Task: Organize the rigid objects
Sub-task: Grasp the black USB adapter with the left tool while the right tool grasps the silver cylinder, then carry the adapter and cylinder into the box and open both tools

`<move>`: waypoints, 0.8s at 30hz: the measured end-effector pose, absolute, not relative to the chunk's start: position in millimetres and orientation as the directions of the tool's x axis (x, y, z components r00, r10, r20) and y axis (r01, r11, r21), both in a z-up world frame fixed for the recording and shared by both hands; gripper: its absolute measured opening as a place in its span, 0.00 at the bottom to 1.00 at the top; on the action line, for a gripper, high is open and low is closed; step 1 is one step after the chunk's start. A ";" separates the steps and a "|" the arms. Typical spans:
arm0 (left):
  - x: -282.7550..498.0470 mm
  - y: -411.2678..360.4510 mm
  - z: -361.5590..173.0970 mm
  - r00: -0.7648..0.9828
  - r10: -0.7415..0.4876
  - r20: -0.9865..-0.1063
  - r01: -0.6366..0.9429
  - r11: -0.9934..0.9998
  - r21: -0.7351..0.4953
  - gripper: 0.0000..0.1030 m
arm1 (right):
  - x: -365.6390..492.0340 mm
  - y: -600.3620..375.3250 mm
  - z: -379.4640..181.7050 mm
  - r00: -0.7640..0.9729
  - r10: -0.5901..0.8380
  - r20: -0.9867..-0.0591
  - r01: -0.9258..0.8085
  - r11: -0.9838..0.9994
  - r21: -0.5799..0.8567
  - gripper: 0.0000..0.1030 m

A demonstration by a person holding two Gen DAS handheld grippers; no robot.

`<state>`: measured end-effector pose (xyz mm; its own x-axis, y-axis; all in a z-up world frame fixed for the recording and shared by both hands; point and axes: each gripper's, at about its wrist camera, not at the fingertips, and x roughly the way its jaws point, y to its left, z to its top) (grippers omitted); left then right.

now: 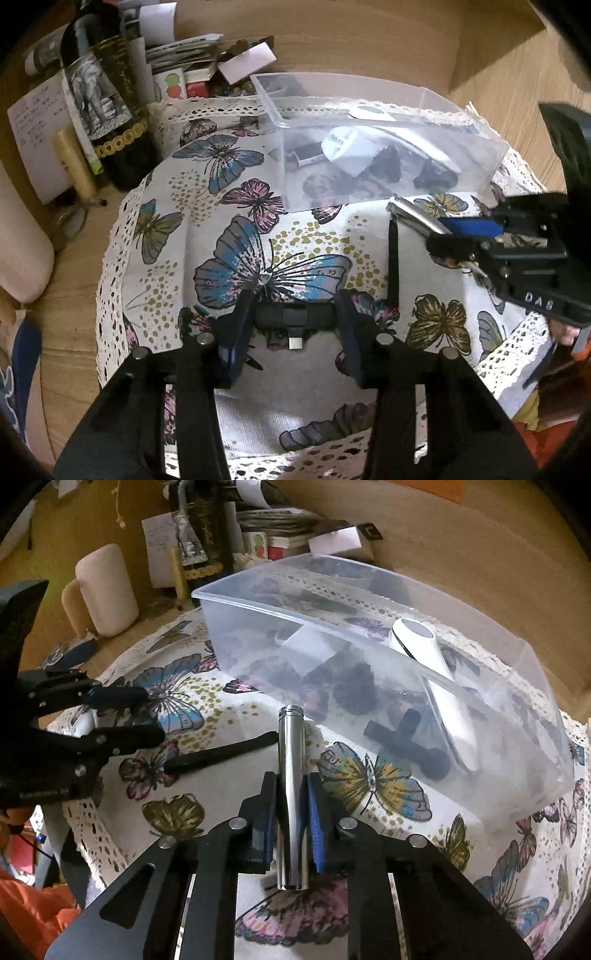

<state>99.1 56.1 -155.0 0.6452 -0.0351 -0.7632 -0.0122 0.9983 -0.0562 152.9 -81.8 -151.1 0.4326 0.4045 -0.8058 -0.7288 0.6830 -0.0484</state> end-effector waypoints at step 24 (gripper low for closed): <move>103.0 63.6 -53.4 0.855 0.023 -0.518 -0.046 0.998 -0.032 0.43 | 132.7 -146.9 -40.3 0.724 0.441 -0.531 -0.562 0.823 -0.083 0.14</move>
<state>103.0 63.6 -53.4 0.8550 0.0230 -0.5181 -0.0462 0.9984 -0.0321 132.7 -146.9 -40.3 0.7236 0.4415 -0.5305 -0.5624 0.8227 -0.0825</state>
